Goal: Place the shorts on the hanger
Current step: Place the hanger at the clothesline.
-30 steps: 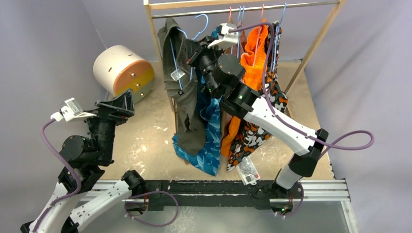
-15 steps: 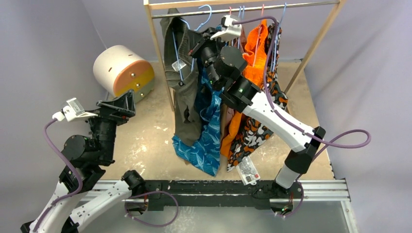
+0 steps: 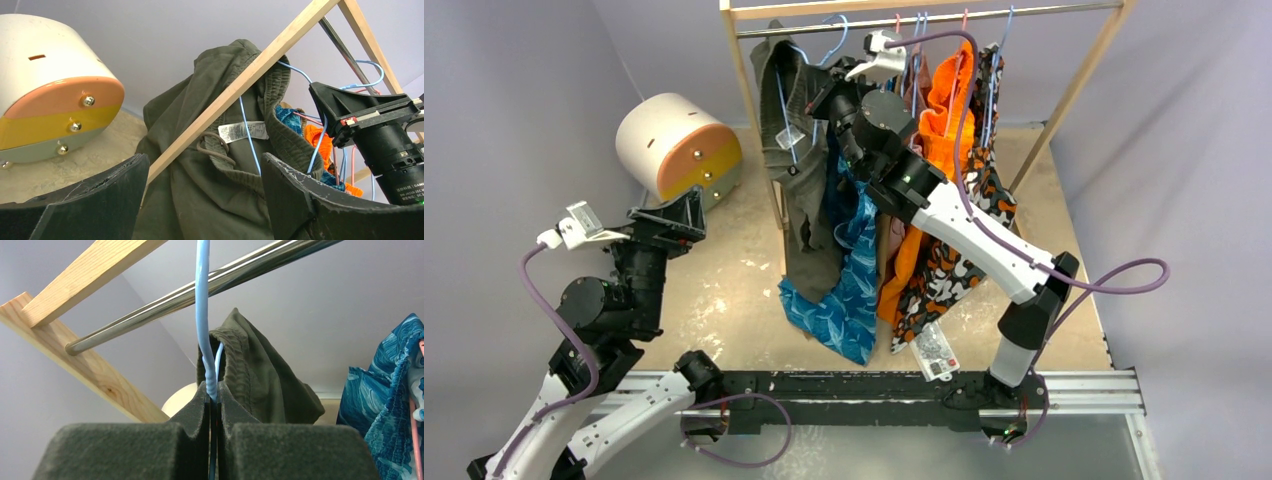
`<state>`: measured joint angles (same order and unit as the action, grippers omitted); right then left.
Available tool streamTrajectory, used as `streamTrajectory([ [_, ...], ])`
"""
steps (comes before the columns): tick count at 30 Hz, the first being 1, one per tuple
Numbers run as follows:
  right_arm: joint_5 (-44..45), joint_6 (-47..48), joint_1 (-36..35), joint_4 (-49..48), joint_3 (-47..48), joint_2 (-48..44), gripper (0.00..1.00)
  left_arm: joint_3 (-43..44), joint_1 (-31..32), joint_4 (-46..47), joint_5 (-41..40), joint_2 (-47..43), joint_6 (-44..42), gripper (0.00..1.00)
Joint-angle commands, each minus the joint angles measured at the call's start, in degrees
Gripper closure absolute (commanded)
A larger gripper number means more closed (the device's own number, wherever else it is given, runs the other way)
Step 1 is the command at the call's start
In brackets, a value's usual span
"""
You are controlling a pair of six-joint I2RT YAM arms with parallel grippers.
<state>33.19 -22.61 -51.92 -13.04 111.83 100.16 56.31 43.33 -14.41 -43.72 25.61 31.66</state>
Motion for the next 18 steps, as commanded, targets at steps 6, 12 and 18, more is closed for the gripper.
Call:
streamTrajectory([
  [6, -3.3, -2.6, 1.3, -2.9, 4.9, 0.0, 1.0, -1.1, 0.3, 2.6, 0.2, 0.7, -1.7, 0.19],
  [12, -5.8, -3.2, 1.3, 0.7, 6.1, 1.3, 1.0, -1.6, 0.3, 2.5, 0.5, 0.7, -1.0, 0.19],
  [18, -8.5, -2.1, 1.3, 3.5, 5.8, 0.7, 1.0, -1.4, 0.3, 2.2, 0.7, 0.8, -1.1, 0.19],
])
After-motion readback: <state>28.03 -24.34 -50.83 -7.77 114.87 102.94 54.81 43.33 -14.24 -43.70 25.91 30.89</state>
